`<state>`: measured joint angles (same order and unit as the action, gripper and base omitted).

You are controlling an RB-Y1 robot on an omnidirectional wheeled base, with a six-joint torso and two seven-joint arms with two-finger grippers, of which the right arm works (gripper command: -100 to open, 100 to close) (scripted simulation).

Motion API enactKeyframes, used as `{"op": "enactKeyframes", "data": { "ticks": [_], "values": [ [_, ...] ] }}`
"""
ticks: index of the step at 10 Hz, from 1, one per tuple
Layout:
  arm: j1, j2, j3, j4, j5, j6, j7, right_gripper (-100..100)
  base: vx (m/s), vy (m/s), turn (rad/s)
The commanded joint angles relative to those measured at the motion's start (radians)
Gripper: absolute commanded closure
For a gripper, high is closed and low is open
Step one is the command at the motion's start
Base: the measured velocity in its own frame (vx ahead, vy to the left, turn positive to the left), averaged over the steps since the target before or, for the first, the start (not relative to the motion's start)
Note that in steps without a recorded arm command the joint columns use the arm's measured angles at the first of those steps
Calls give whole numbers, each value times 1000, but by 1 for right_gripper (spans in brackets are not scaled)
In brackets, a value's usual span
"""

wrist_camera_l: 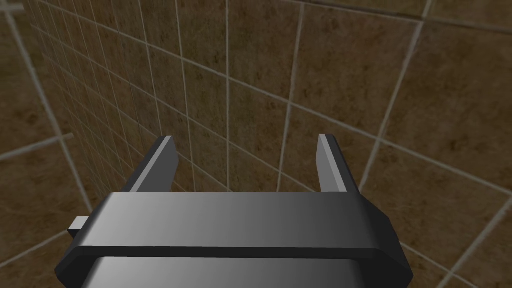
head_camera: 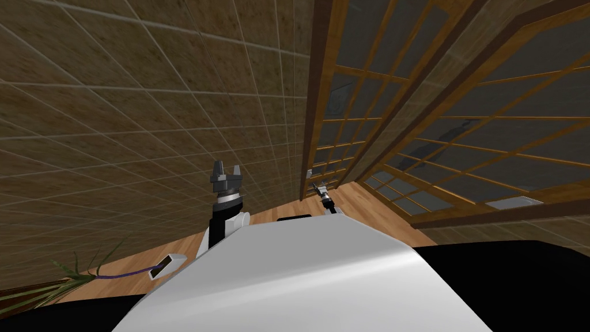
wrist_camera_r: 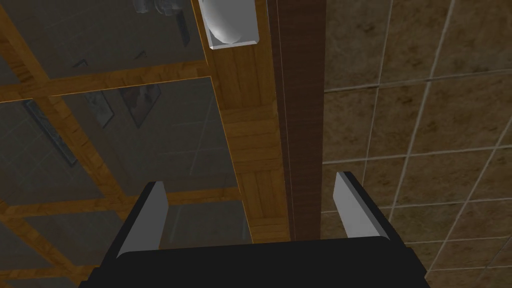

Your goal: Pull the door open

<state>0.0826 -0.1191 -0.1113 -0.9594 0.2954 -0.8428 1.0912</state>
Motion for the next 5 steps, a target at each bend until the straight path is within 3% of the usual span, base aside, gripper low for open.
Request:
{"op": "enactKeyframes", "data": {
  "ticks": [1, 5],
  "values": [
    [-20, -3, -3, 50, 9, -10, 28, -100, 33, -52, 69],
    [-46, -7, -6, 144, 31, -28, 85, -100, 41, -58, 71]
  ]
}}
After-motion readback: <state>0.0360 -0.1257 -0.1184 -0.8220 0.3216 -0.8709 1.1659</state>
